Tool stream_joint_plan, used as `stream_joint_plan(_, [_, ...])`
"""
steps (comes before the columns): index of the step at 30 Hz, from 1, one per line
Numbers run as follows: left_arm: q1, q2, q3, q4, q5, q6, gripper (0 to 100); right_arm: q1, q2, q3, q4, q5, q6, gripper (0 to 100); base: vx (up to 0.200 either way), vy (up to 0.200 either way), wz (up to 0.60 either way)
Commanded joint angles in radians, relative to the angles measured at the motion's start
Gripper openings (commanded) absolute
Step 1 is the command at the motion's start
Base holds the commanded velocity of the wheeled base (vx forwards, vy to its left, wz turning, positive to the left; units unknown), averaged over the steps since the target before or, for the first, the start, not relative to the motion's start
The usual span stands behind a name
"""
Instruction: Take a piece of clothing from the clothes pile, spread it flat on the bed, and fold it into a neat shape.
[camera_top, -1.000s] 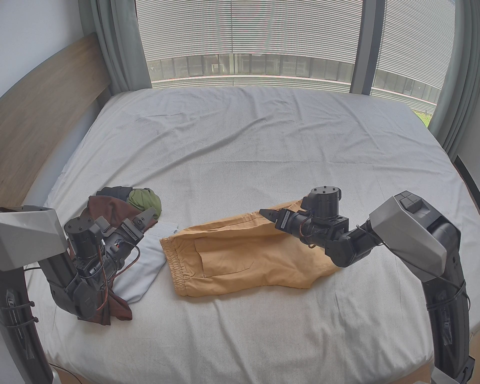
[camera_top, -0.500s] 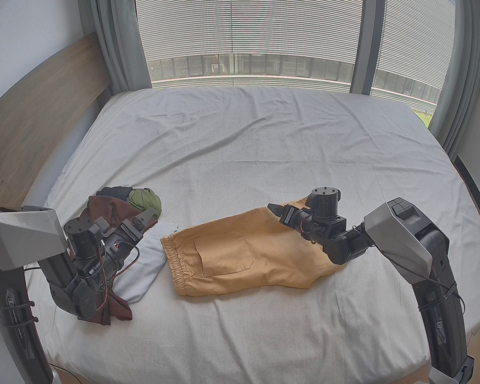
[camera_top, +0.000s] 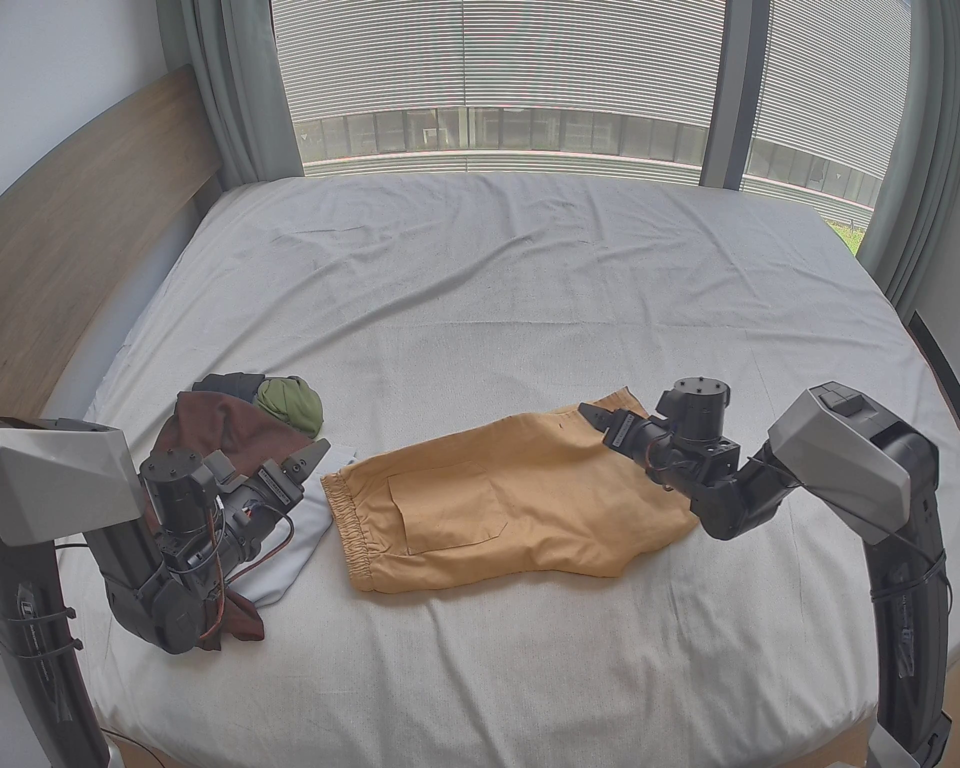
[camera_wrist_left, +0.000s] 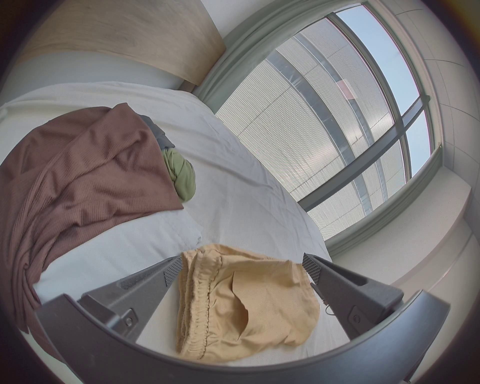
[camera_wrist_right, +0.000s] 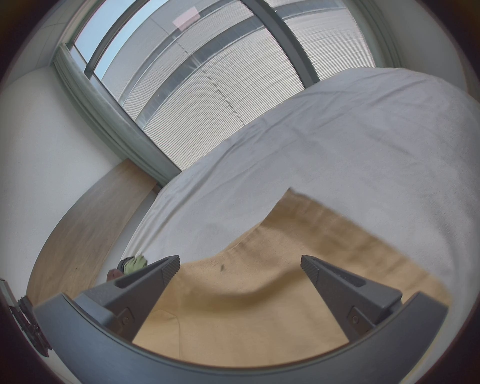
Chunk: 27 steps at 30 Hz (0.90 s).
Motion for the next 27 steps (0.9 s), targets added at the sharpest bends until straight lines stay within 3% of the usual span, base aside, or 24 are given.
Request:
stream_joint_plan(1, [-0.036, 0.015, 0.046, 0.000, -0.008, 0.017, 100, -0.080, -0.085, 0.172, -0.130, 0.008, 0.003, 100, 0.000, 0.000, 0.00])
stream_joint_plan(4, [-0.044, 0.033, 0.052, 0.000, -0.017, 0.020, 100, -0.092, -0.120, 0.242, -0.194, 0.022, 0.040, 100, 0.000, 0.000, 0.00])
stream_joint_plan(8, [-0.052, 0.087, 0.051, 0.000, -0.020, 0.029, 100, -0.090, -0.241, 0.411, -0.335, 0.106, 0.146, 100, 0.000, 0.000, 0.00])
stream_joint_plan(18, [-0.052, 0.178, 0.046, 0.000, -0.017, 0.081, 100, -0.066, -0.316, 0.604, -0.578, 0.230, 0.147, 100, 0.000, 0.000, 0.00])
stream_joint_plan(27, [-0.084, 0.274, 0.000, 0.000, -0.012, 0.081, 100, -0.078, -0.344, 0.612, -0.591, 0.243, 0.143, 100, 0.000, 0.000, 0.00])
